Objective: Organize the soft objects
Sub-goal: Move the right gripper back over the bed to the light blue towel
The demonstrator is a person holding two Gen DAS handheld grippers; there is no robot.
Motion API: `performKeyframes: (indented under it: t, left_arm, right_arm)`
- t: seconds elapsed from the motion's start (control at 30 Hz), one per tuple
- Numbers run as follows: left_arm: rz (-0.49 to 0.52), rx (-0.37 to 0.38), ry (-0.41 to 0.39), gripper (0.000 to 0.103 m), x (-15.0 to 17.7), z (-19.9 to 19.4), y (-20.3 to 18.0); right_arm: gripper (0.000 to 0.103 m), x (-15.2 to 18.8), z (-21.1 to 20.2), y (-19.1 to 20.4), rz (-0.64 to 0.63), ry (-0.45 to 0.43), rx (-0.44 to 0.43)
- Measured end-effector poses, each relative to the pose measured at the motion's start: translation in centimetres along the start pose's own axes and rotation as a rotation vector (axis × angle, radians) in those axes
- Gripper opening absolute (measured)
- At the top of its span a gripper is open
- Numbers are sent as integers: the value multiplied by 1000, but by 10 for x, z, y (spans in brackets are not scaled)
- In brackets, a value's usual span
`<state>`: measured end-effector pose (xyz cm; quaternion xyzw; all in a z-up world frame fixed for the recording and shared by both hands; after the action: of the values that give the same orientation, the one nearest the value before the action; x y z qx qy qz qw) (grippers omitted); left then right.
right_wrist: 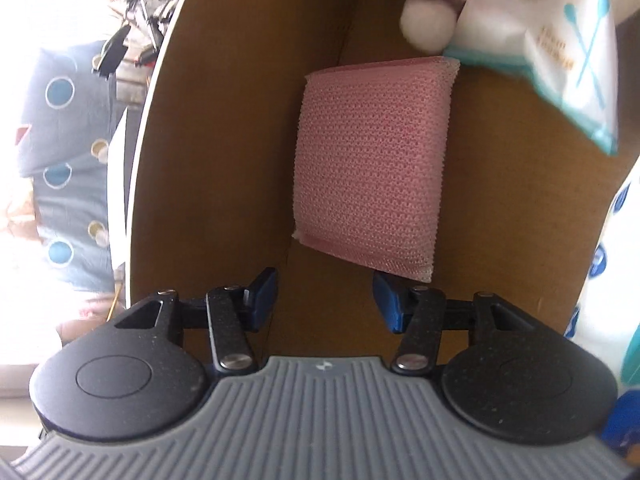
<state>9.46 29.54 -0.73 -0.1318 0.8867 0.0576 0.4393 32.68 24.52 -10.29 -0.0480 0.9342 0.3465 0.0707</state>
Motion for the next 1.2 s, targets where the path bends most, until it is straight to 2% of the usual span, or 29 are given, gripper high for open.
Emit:
performKeyframes:
  t: [0.13, 0.23, 0.37, 0.5, 0.67, 0.83, 1.0, 1.2]
  left_arm:
    - [-8, 4, -6, 85, -1, -3, -2]
    - [-10, 17, -19, 85, -2, -9, -8]
    - [1, 54, -50, 85, -4, -22, -24]
    - [25, 113, -88, 86, -4, -38, -51]
    - [59, 219, -145, 88, -5, -59, -103]
    - [137, 369, -170, 89, 8, -75, -177]
    - [230, 489, -162, 89, 32, -82, -252]
    - [296, 606, -143, 89, 64, -85, -325]
  right_arm:
    - [56, 1, -22, 5, 2, 16, -52]
    - [59, -5, -58, 8, -25, 1, -104]
    - [64, -7, -134, 8, -87, -97, -168]
    - [69, -1, -218, -7, -146, -228, -169]
    - [70, 24, -324, -56, -155, -390, -101]
    - [71, 60, -400, -133, -101, -520, 14]
    - [71, 103, -432, -212, -8, -572, 124]
    - [71, 149, -444, -272, 78, -620, 196]
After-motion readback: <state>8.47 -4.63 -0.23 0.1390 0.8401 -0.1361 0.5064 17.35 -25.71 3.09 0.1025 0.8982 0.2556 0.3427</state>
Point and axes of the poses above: each gripper's, at about its wrist camera, not at the fingertips, and z roughly the way its jaws point, y to its left, x to its underside, the point moved 5 cm from there along z, roughly the way its jaws point, and after that the axes turned 14 degrees about -y, right-handed, at the moved point
